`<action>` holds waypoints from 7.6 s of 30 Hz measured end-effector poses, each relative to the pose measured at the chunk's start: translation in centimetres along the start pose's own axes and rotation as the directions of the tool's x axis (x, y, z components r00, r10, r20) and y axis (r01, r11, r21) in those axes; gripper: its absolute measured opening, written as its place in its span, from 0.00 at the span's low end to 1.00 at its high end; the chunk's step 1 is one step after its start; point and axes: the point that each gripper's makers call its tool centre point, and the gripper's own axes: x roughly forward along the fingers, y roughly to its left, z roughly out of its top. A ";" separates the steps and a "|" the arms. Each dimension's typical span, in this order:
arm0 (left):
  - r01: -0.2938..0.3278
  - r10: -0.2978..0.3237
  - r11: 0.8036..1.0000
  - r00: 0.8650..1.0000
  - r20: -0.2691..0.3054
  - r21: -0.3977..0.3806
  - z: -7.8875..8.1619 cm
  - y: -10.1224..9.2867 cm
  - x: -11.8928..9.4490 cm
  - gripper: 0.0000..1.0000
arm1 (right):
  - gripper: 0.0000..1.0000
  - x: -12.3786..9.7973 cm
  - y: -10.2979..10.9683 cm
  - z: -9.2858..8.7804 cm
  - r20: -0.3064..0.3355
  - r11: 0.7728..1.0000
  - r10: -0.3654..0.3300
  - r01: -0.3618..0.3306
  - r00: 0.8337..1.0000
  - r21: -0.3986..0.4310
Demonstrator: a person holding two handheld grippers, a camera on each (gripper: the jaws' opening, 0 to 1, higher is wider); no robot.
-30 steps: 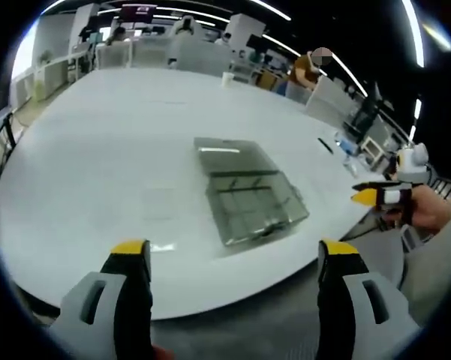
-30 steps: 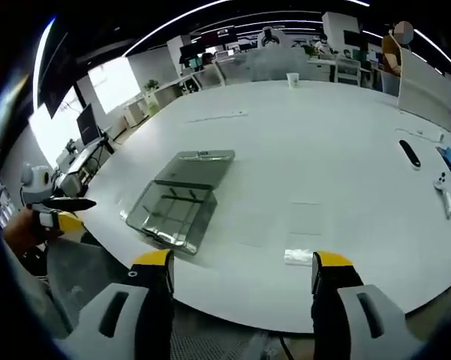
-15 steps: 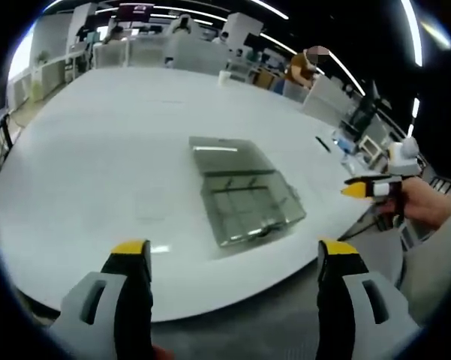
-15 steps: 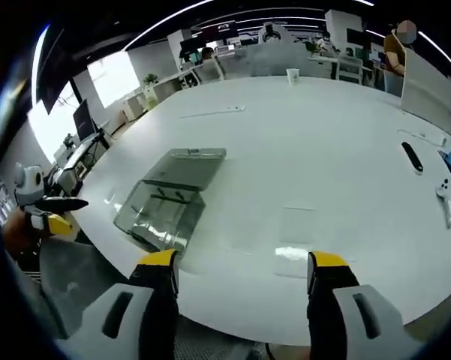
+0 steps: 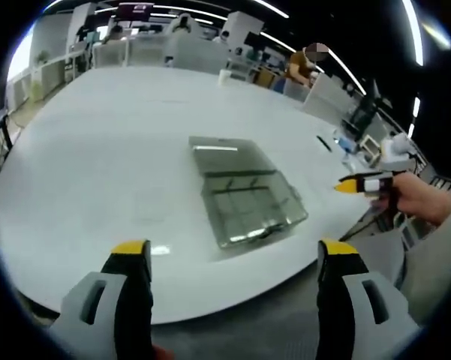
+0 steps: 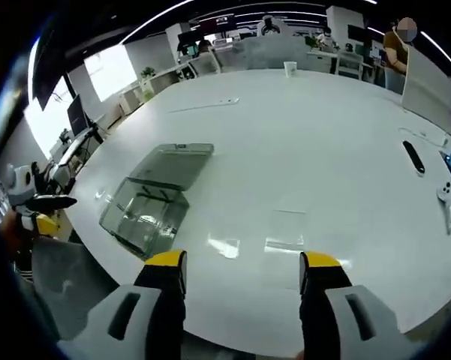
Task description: Insert the divider into the dual guide fixture by aligning both edges with the guide slots and pushing it downward to the bottom, including one-sided entry, uneven engagement, binding, and posture correction.
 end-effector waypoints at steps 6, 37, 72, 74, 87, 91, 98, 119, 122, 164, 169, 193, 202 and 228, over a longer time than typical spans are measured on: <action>-0.002 0.002 1.000 1.000 -0.004 0.000 0.0 0.1 0.1 0.90 | 0.55 0.8 -0.7 0.0 -0.027 1.000 -0.016 0.017 0.999 0.008; -0.015 0.015 1.000 1.000 -0.028 -0.007 0.0 0.6 0.9 0.90 | 0.49 4.7 -3.7 -1.0 -0.123 0.999 -0.043 0.045 0.991 0.013; -0.021 0.021 1.000 0.999 -0.047 -0.015 -0.2 1.0 1.6 0.90 | 0.47 7.0 -5.4 -2.2 -0.214 0.994 -0.110 0.106 0.971 -0.027; -0.022 0.021 1.000 0.999 -0.046 -0.017 -0.1 1.1 1.6 0.90 | 0.47 7.0 -5.4 -2.2 -0.220 0.993 -0.116 0.112 0.969 -0.030; -0.019 0.018 1.000 0.999 -0.042 -0.020 -0.3 1.1 1.5 0.90 | 0.42 7.0 -5.2 -2.3 -0.255 0.988 -0.154 0.140 0.955 -0.072; -0.018 0.017 1.000 0.999 -0.040 -0.022 -0.2 1.1 1.5 0.90 | 0.41 7.1 -5.2 -2.3 -0.271 0.988 -0.153 0.139 0.950 -0.072; -0.016 0.015 1.000 0.999 -0.039 -0.016 -0.2 1.0 1.6 0.90 | 0.41 7.2 -5.3 -2.2 -0.309 0.988 -0.152 0.136 0.939 -0.073; -0.013 0.013 1.000 0.999 -0.034 -0.008 -0.1 0.8 1.5 0.89 | 0.32 7.1 -5.4 -2.3 -0.431 0.989 -0.148 0.127 0.890 -0.078; -0.012 0.012 1.000 0.999 -0.033 -0.004 0.0 0.7 1.6 0.89 | 0.30 6.7 -5.2 -2.3 -0.441 0.989 -0.148 0.123 0.885 -0.086; 0.007 -0.006 1.000 1.000 -0.027 0.007 0.2 -0.4 1.5 0.89 | 0.27 6.5 -4.3 -2.4 -0.423 0.984 -0.093 0.017 0.901 -0.180; 0.017 -0.017 1.000 0.999 -0.027 0.004 0.3 -0.6 1.7 0.89 | 0.27 6.6 -3.7 -1.9 -0.403 0.981 -0.061 -0.020 0.913 -0.194; 0.097 -0.097 0.995 0.995 -0.017 0.010 0.7 -3.2 2.4 0.85 | 0.27 3.2 3.6 0.8 -0.278 0.937 0.052 -0.143 0.959 -0.318; 0.126 -0.127 0.992 0.992 0.006 0.017 1.3 -4.0 2.4 0.80 | 0.27 1.7 6.3 1.5 -0.239 0.922 0.095 -0.177 0.966 -0.346; 0.281 -0.278 0.960 0.951 0.134 -0.008 4.5 -8.2 2.6 0.62 | 0.27 -0.9 12.0 3.2 -0.164 0.872 0.202 -0.254 0.966 -0.419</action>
